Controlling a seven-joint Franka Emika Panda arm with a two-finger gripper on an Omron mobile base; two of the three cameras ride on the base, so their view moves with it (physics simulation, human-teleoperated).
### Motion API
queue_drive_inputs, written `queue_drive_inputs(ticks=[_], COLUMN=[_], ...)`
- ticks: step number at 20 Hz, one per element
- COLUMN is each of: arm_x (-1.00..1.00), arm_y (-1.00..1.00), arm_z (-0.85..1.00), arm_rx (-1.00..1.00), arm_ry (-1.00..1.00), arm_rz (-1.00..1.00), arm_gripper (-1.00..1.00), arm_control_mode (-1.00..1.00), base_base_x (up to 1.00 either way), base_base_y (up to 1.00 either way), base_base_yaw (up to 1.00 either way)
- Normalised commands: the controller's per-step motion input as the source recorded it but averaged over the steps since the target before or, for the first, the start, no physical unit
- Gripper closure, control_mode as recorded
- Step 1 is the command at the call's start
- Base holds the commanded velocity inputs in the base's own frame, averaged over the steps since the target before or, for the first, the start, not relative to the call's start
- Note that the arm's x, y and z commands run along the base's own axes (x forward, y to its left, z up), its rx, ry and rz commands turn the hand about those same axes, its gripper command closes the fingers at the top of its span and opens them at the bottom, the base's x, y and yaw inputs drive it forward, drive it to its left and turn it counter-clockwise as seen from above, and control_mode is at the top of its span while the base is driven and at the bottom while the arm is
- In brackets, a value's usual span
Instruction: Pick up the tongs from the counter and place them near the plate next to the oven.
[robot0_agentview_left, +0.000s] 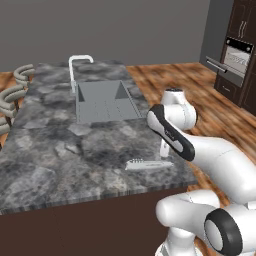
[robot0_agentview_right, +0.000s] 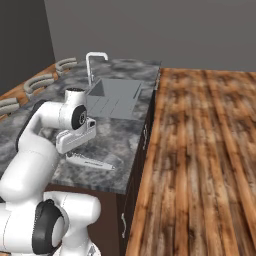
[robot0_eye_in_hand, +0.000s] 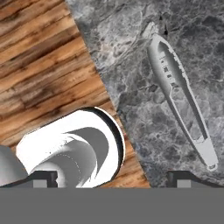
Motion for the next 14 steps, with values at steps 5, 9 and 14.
queue_drive_inputs(ticks=[5,9,14], arm_x=[0.00,0.00,0.11], arm_y=[0.00,0.00,0.00], arm_z=[-0.28,-0.30,-0.20], arm_rx=[-0.07,-0.01,0.00], arm_ry=[-0.01,-0.09,-0.03], arm_rz=[0.25,0.13,0.12], arm_gripper=[-1.00,-1.00,-1.00], arm_control_mode=[-1.00,-1.00,-1.00], base_base_x=[0.00,0.00,0.00], base_base_y=[0.00,0.00,0.00], base_base_yaw=[0.00,0.00,0.00])
